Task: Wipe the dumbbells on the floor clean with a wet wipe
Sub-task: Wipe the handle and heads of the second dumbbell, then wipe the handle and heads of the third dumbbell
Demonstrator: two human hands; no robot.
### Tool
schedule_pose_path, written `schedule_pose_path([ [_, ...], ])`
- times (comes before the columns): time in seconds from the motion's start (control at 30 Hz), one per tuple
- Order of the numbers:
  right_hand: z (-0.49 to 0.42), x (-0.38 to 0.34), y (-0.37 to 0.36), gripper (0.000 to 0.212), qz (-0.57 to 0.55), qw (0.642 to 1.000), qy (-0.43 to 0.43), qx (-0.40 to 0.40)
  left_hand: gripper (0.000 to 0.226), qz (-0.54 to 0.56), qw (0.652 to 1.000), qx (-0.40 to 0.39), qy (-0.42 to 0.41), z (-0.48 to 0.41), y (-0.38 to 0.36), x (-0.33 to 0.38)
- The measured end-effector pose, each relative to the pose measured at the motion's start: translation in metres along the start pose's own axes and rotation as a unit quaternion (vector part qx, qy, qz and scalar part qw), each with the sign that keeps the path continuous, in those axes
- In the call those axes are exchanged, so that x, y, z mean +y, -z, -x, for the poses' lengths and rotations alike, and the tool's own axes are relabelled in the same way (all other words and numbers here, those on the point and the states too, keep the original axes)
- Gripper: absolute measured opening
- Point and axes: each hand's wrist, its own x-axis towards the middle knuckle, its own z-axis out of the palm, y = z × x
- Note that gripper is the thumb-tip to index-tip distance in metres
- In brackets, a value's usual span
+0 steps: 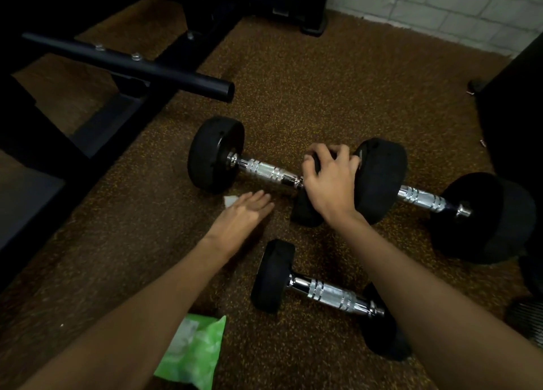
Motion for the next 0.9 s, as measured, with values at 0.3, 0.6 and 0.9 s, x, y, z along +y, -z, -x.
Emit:
schedule_pose_path([
  [0.3, -0.005, 0.002, 0.01, 0.037, -0.01, 0.994, -0.027, -0.11, 0.039, 0.33, 0.907, 0.215, 0.146, -0.003, 0.059, 0.008],
  [0.6, -0.02, -0.012, 0.088, 0.028, -0.311, 0.935, -0.142, -0.091, 0.016, 0.482, 0.797, 0.293, 0.217, -0.052, 0.158, 0.047],
  [0.9, -0.016, 0.035, 0.157, 0.032, -0.562, 0.792, -0.221, -0.087, 0.016, 0.714, 0.635, 0.191, 0.225, -0.102, 0.19, 0.121],
])
